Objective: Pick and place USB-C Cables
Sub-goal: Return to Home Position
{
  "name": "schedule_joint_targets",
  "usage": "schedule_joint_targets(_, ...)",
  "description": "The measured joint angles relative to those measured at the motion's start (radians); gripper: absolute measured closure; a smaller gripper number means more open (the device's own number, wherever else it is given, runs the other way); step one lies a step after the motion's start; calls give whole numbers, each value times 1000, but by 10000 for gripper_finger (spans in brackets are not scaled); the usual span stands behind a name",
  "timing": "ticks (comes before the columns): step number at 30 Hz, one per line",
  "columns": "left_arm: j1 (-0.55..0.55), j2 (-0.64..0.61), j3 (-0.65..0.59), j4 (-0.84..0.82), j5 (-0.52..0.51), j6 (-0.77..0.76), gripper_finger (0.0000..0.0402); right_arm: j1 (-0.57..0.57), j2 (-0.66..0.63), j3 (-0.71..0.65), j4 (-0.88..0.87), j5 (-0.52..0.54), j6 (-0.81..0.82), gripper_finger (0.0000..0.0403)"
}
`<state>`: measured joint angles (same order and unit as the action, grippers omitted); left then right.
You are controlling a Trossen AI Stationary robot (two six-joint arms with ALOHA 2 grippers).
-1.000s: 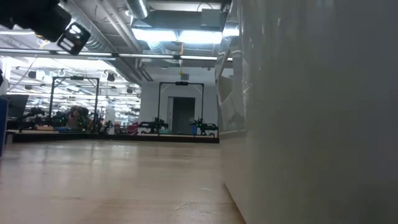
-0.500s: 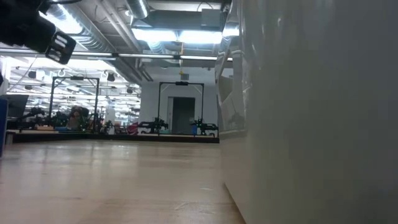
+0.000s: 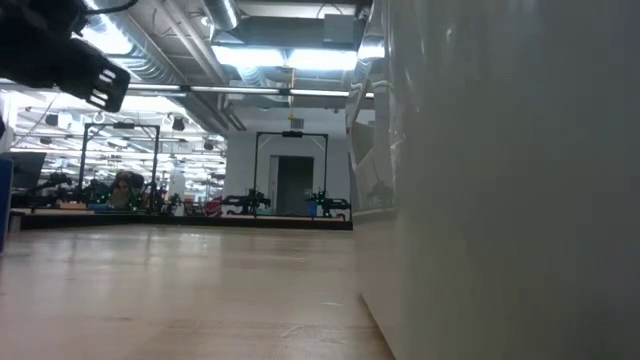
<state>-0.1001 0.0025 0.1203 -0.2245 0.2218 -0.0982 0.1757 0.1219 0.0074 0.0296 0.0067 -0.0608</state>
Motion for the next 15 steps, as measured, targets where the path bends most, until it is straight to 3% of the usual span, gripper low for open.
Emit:
schedule_joint_targets(10, 0, 0, -52, 86, -33, 0, 309, 0, 0, 0, 0, 0, 0, 301)
schedule_joint_targets(15, 0, 0, -84, 180, -121, 33, 309, 0, 0, 0, 0, 0, 0, 301)
